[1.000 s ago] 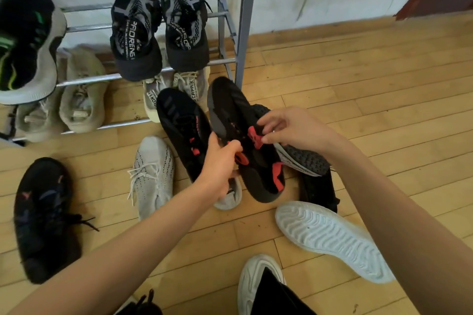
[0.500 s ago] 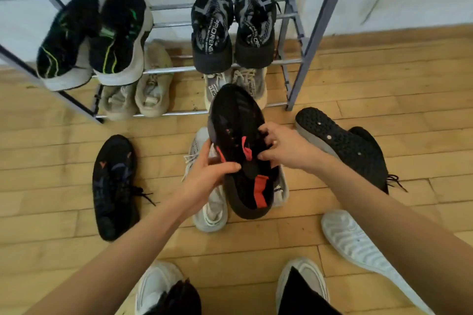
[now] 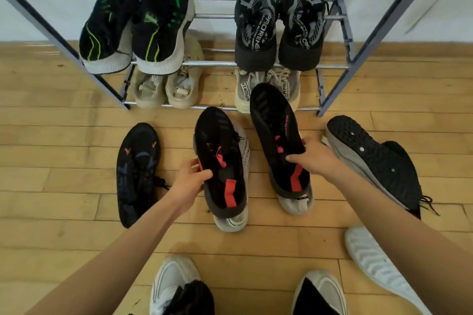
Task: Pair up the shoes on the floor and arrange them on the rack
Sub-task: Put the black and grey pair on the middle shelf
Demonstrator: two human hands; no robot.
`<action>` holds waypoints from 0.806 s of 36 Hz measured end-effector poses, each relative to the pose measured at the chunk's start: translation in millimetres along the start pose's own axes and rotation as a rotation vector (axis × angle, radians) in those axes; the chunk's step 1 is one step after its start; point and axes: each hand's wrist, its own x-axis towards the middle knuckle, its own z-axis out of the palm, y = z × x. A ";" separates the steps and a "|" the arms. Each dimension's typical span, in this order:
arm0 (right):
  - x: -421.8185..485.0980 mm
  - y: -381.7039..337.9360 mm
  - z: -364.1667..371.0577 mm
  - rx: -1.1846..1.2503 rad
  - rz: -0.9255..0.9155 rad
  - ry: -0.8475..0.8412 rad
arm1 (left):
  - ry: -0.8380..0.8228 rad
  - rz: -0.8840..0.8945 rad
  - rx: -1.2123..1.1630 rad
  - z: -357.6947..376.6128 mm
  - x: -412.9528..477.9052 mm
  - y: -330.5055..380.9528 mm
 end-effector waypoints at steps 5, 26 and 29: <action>8.4 4.8 2.9 0.208 -0.040 0.002 | -0.031 -0.046 -0.028 -6.0 4.9 -11.4; -12.2 16.3 -10.4 0.402 -0.171 -0.194 | -0.083 -0.050 -0.175 -25.2 -16.6 -13.5; -23.0 15.4 -6.4 0.401 -0.280 -0.129 | -0.039 0.035 -0.214 -28.7 -24.6 -17.8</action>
